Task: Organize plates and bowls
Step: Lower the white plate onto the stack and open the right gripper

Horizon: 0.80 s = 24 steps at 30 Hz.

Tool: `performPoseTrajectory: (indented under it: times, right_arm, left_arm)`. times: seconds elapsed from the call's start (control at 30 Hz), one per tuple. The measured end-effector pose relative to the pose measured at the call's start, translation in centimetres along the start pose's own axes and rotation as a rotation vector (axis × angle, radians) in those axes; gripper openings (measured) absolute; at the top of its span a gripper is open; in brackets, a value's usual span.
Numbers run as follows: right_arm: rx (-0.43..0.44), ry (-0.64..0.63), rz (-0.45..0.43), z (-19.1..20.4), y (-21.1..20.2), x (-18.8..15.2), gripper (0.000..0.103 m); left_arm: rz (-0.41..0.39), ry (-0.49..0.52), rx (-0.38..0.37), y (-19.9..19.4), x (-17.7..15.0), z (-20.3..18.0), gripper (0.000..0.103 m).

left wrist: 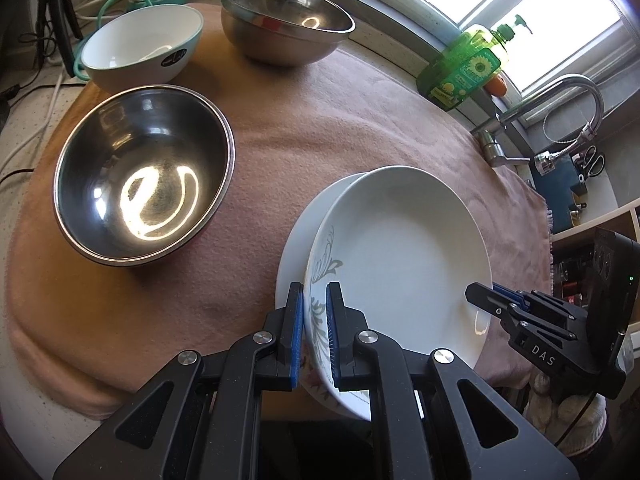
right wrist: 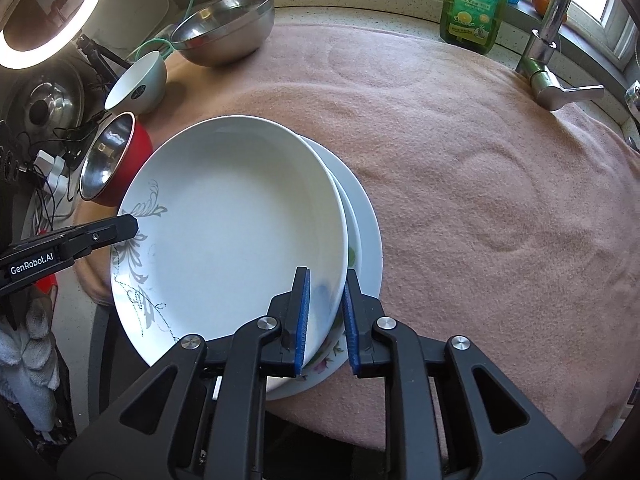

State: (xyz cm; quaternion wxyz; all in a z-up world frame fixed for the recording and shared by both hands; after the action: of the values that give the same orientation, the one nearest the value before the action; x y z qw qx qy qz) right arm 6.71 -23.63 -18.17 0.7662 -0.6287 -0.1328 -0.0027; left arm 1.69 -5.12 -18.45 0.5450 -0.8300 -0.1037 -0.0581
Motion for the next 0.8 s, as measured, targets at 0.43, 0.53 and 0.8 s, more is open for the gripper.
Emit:
performPoseTrajectory:
  times: [0.43,0.53,0.8]
  right_arm:
    - [-0.012,0.009,-0.015,-0.2,-0.4,0.1,0.031]
    - [-0.008,0.013,-0.018,-0.1,-0.5,0.1,0.031]
    - [0.003,0.036,-0.048,-0.5,-1.4,0.4,0.032]
  left_arm:
    - [-0.010,0.013,-0.012,-0.5,0.0,-0.2,0.009]
    - [-0.009,0.015,-0.009,-0.4,-0.1,-0.3,0.009]
    - [-0.019,0.000,-0.025,-1.0,-0.2,0.2,0.009]
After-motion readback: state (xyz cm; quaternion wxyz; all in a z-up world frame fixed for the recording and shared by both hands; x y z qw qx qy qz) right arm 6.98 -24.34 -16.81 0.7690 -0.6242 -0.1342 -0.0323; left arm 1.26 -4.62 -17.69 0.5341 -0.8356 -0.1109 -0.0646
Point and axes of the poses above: each gripper's, at about its wrist camera, not at the fingertips, and y roughly the way its jaws point, z to its left, x to its top, the point moved 4 cm from there along y, roughly the way its jaws point, and after that the axes turned 5 degrees about z, right-handed, at the moved point
